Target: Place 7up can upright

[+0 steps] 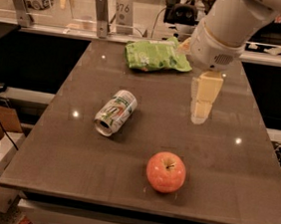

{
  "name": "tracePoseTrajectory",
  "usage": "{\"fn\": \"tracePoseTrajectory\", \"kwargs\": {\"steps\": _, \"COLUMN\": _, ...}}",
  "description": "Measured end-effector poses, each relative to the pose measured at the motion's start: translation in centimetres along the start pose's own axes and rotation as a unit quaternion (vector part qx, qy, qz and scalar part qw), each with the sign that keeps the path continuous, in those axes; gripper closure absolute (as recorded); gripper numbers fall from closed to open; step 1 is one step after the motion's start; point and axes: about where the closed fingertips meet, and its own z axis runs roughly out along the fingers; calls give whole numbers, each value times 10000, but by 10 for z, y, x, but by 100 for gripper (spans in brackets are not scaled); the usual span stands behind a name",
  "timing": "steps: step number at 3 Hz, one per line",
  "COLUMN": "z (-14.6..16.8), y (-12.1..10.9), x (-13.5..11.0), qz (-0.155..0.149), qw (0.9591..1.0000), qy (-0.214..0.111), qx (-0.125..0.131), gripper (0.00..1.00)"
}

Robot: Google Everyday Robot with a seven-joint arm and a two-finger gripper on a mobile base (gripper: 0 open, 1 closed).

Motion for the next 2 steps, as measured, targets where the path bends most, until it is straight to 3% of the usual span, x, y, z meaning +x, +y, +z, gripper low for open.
{"fn": "tracePoseTrajectory", "kwargs": {"steps": 1, "z": 17, "y": -19, "x": -27, "qz": -530, "qw": 9984, "qy": -183, "qx": -75, "gripper": 0}}
{"fn": "tracePoseTrajectory", "kwargs": {"steps": 2, "z": 33, "y": -25, "x": -59, "qz": -1090, "qw": 9931, "qy": -382, "qx": -179, "gripper": 0}}
